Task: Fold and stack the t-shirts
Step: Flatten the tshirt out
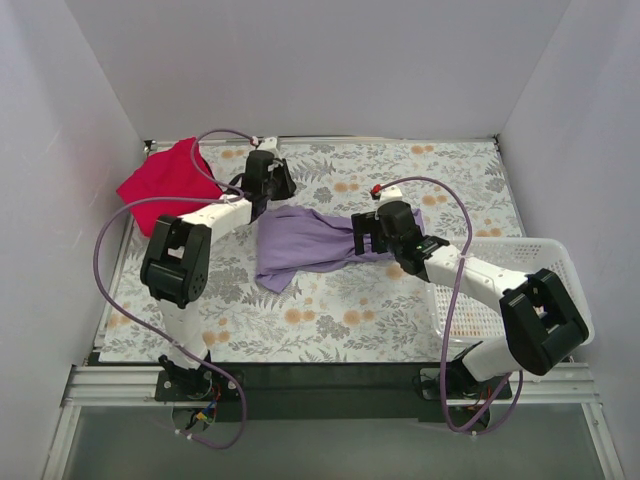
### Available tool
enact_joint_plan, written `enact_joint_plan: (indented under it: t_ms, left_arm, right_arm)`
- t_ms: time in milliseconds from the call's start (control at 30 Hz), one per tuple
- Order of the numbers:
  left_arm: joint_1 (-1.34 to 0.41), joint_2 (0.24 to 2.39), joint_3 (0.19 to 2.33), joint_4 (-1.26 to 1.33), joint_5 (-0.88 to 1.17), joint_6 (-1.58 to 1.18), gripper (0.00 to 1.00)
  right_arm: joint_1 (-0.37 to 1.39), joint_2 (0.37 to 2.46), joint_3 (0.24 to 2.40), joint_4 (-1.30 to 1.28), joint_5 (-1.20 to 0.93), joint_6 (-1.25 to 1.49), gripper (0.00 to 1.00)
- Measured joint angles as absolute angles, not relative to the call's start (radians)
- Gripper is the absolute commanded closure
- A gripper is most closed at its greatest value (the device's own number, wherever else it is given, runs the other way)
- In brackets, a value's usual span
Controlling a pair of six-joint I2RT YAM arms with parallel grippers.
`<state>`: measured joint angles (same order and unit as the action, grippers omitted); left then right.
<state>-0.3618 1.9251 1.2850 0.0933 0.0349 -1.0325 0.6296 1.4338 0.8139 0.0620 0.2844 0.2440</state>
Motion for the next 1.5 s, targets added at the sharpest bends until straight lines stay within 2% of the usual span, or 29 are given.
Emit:
enact_joint_plan:
  t_ms: [33,267,800,933,1000,1033,1300,1500]
  left_arm:
    - [-0.362,1.932,1.304,0.079,0.035,-1.034,0.73]
    - [-0.363,1.976,1.349,-0.027,0.046,-1.034,0.56]
    - [-0.368,1.976,1.337,-0.116,0.073,-1.024,0.55]
    - [-0.373,1.986,1.336,-0.128,0.073,-1.016,0.62]
    - [-0.375,2.0,1.336,-0.131,0.075,-1.014,0.82]
    - [-0.376,2.006,1.336,-0.131,0.076,-1.01,1.0]
    - [-0.382,1.997,1.299,-0.106,0.061,-1.006,1.0]
    - [-0.385,1.862,1.206,-0.08,0.024,-1.006,1.0]
  right_arm:
    - [0.63,1.434,0.814,0.063,0.284,0.244,0.06]
    - [0.629,1.433,0.814,0.063,0.286,0.244,0.06]
    - [0.629,1.422,0.813,0.063,0.285,0.249,0.06]
    - [0.629,1.418,0.813,0.064,0.284,0.254,0.06]
    - [0.629,1.418,0.813,0.064,0.284,0.256,0.06]
    - [0.629,1.417,0.813,0.064,0.284,0.256,0.06]
    - [0.628,1.431,0.814,0.073,0.287,0.254,0.05]
    - [0.609,1.596,0.913,0.08,0.313,0.234,0.06]
